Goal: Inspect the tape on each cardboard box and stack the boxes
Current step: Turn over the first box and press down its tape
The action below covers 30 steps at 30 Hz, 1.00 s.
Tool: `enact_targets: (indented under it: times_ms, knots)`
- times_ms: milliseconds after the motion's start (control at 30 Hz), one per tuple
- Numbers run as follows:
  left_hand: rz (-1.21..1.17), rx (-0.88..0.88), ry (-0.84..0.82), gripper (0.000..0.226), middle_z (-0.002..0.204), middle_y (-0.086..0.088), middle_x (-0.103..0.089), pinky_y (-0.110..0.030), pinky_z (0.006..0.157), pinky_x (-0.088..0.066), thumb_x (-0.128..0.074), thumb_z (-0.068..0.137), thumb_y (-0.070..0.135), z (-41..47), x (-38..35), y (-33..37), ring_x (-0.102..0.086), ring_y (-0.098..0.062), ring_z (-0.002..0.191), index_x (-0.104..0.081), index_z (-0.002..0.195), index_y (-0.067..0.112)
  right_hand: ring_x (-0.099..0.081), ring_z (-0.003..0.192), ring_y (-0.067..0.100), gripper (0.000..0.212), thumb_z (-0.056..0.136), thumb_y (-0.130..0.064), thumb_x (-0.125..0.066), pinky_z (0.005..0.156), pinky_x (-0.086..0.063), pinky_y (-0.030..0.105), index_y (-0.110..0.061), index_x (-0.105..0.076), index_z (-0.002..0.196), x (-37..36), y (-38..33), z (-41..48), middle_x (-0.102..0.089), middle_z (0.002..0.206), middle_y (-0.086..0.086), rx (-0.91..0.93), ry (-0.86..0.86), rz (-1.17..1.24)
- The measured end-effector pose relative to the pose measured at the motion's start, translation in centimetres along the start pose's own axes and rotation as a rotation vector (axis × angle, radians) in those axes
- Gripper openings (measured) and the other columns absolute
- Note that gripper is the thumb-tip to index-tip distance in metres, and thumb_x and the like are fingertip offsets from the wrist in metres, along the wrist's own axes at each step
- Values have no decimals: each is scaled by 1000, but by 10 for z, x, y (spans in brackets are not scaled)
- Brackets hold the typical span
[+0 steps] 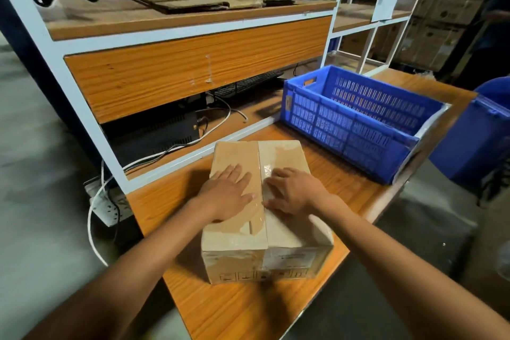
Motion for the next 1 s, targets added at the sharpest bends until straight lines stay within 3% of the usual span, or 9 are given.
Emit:
enact_targets:
  times_ms: [100, 200, 300, 467, 533, 667, 767, 933, 1000]
  knots:
    - [108, -45, -116, 78, 168, -8, -2, -49, 120, -23, -36, 98, 65, 11, 22, 3, -9, -31, 153, -7, 160, 28, -58, 116, 22, 50, 88, -53, -68, 91, -47, 29, -22, -64, 128, 29, -11, 10, -64, 130, 2, 66, -214, -121]
    - [104, -37, -285, 101, 168, -3, 9, -54, 120, -20, -54, 83, 76, 33, 33, -9, -6, -34, 153, -1, 159, 36, -52, 127, 25, 62, 87, -37, -76, 101, -43, 33, -17, -53, 141, 43, -2, 21, -58, 136, 3, 54, -336, -173]
    - [127, -2, -424, 110, 167, -2, 13, -54, 120, -24, -64, 80, 71, 50, 25, -19, -11, -35, 152, 5, 158, 38, -57, 119, 26, 60, 84, -41, -78, 102, -48, 40, -15, -54, 133, 27, 5, 36, -62, 124, 6, 83, -402, -280]
    - [90, -49, -365, 97, 149, -5, -40, -48, 102, -47, -83, 74, 50, 61, 40, -9, -49, -30, 124, -27, 152, 30, -55, 122, 26, 64, 85, -43, -77, 103, -46, 38, -16, -53, 138, 35, 8, 35, -60, 131, 6, 105, -363, -228]
    - [75, -39, -329, 94, 142, -3, -45, -49, 100, -49, -88, 70, 43, 66, 49, -17, -50, -30, 120, -35, 145, 28, -52, 126, 27, 64, 88, -38, -75, 104, -45, 35, -13, -51, 143, 42, 20, 29, -57, 138, 7, 67, -297, -130]
    - [67, -6, -284, 92, 140, -1, -48, -50, 104, -45, -87, 65, 53, 68, 47, -36, -48, -28, 124, -41, 140, 26, -55, 120, 26, 71, 84, -40, -78, 103, -48, 41, -19, -49, 145, 40, 52, 19, -56, 137, 6, -65, -138, 65]
    - [67, -2, -267, 88, 137, 0, -50, -46, 104, -46, -82, 70, 57, 64, 43, -39, -49, -26, 123, -43, 141, 22, -49, 129, 27, 76, 86, -39, -76, 109, -42, 40, -21, -41, 152, 33, 53, 15, -48, 146, 5, -78, -194, 117]
    - [54, 55, -283, 83, 112, -1, -62, -41, 92, -54, -86, 60, 62, 60, 51, -33, -61, -25, 100, -55, 118, 11, -60, 112, 22, 54, 86, -45, -75, 97, -50, 33, -15, -66, 130, 65, 39, 27, -65, 126, 3, -113, -165, 6]
    - [53, 44, -231, 87, 122, -4, -60, -40, 94, -52, -85, 61, 62, 60, 52, -26, -58, -26, 104, -54, 124, 11, -61, 110, 22, 55, 80, -45, -81, 96, -52, 36, -17, -68, 126, 66, 35, 38, -67, 122, 0, -114, -126, -10]
Point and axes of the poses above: each hand's wrist, its own z-axis towards the middle knuckle, its own x-axis out of the back of the hand, y = z × x, the point moved 8 cm from there along z, towards the middle knuckle
